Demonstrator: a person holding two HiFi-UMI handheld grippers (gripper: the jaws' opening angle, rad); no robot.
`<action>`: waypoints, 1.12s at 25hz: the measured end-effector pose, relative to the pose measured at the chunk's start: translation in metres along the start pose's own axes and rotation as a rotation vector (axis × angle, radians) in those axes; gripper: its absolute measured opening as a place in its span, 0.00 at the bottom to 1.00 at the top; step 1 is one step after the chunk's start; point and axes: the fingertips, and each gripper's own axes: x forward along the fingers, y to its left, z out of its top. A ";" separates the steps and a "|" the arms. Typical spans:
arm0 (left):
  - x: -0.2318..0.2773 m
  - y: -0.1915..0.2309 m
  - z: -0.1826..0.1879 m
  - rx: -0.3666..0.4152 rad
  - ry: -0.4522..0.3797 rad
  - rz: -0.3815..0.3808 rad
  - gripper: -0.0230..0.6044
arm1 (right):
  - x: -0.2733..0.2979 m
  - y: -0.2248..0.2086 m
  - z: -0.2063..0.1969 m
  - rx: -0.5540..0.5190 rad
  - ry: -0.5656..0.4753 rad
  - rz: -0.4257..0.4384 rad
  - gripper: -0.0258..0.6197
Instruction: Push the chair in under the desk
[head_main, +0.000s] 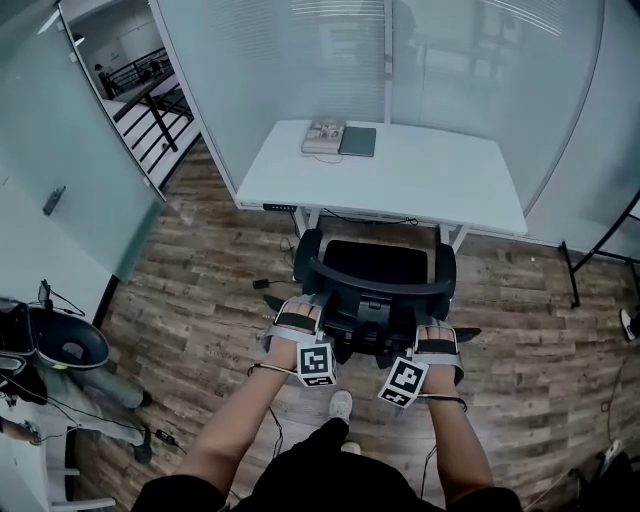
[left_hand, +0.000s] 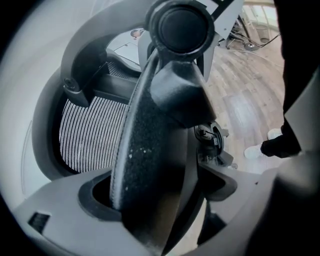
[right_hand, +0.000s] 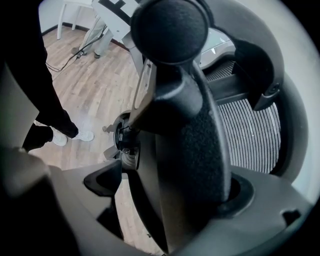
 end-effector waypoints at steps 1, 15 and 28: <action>0.003 0.005 0.000 0.003 0.002 0.003 0.80 | 0.004 -0.003 -0.001 0.002 0.000 0.000 0.86; 0.055 0.041 -0.005 0.009 0.008 -0.026 0.80 | 0.055 -0.048 -0.005 0.002 0.001 -0.019 0.86; 0.096 0.073 -0.014 0.016 -0.002 -0.007 0.80 | 0.094 -0.080 -0.002 0.013 0.007 -0.029 0.86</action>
